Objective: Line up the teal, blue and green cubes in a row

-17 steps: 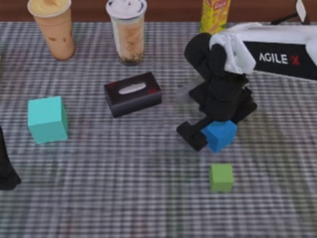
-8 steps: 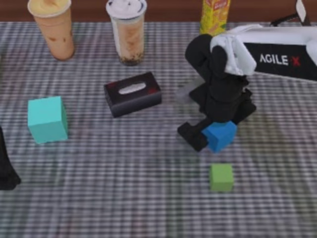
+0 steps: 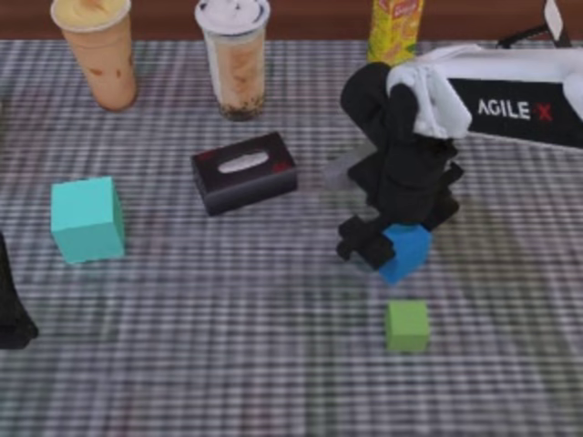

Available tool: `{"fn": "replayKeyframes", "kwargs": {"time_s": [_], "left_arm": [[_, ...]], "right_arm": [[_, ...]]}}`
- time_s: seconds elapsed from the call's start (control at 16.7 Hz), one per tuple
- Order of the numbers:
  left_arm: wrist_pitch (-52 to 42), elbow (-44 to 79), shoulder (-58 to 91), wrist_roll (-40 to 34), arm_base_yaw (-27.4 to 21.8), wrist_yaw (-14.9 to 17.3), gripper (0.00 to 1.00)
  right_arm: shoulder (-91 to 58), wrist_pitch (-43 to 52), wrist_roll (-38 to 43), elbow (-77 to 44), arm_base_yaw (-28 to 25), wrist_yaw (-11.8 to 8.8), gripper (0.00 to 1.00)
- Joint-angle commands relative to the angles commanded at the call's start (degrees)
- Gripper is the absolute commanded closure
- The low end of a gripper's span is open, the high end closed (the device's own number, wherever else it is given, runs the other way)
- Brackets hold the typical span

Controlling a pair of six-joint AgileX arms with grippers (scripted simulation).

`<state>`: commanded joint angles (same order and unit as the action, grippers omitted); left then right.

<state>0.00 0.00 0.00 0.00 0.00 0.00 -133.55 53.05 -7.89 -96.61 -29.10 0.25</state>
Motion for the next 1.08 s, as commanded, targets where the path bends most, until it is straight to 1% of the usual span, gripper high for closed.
{"fn": "replayKeyframes", "kwargs": {"time_s": [0.06,0.12,0.66,0.78,1.08], "left_arm": [[0.00,0.00,0.00,0.00,0.00,0.00,0.00],[0.00,0.00,0.00,0.00,0.00,0.00,0.00],[0.00,0.00,0.00,0.00,0.00,0.00,0.00],[0.00,0.00,0.00,0.00,0.00,0.00,0.00],[0.00,0.00,0.00,0.00,0.00,0.00,0.00]], "right_arm": [[0.00,0.00,0.00,0.00,0.00,0.00,0.98],[0.00,0.00,0.00,0.00,0.00,0.00,1.00],[1.28,0.58,0.10,-0.47,-0.13,-0.17,1.00],[1.83,2.76,-0.02,-2.01,-0.33,-0.15,1.00],[4.77,12.25,-0.02,-8.14,-0.60,-0.21,1.00]]}}
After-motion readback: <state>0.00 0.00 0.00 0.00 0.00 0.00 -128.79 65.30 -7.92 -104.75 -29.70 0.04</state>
